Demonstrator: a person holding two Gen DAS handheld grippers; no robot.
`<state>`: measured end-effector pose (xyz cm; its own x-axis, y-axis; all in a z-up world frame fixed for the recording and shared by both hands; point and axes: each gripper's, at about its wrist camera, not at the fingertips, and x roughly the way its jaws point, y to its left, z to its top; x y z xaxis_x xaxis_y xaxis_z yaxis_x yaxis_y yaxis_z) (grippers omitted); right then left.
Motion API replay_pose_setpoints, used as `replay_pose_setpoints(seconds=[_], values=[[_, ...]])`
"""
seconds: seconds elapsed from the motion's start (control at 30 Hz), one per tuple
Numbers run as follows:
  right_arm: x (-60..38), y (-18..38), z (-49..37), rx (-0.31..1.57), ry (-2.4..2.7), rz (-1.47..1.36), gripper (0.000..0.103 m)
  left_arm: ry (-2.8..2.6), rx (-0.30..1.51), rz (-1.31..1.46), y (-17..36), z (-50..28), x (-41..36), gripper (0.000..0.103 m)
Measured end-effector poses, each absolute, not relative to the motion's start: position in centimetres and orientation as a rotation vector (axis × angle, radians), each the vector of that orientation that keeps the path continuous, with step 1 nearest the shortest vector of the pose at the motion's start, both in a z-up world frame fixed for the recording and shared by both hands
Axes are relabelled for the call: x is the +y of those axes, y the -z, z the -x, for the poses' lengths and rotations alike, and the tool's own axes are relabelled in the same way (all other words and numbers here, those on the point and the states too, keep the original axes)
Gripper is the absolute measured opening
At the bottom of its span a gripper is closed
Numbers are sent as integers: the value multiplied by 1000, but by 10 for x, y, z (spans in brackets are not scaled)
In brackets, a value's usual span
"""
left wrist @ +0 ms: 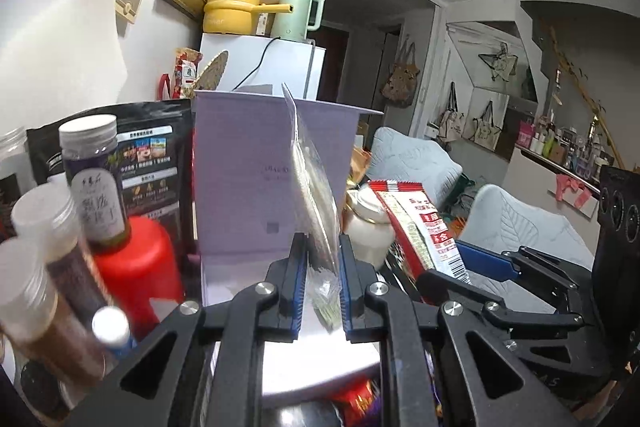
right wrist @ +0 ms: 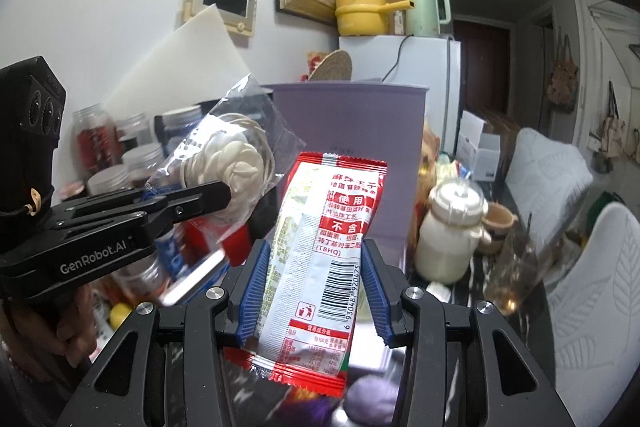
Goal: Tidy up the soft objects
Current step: 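Carry the bagged rose and red packet up over the lavender box with both tools, then lower the rose and red packet into the lavender box and open both tools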
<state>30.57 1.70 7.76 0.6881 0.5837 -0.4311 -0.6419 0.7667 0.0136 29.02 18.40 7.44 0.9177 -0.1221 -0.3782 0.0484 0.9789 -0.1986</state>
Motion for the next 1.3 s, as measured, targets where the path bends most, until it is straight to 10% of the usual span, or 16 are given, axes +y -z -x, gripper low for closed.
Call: replay_pose_setpoints(seconds=[1.3], values=[[54, -16, -450, 595, -623, 127, 45, -3, 701, 132, 8, -429, 194, 14]])
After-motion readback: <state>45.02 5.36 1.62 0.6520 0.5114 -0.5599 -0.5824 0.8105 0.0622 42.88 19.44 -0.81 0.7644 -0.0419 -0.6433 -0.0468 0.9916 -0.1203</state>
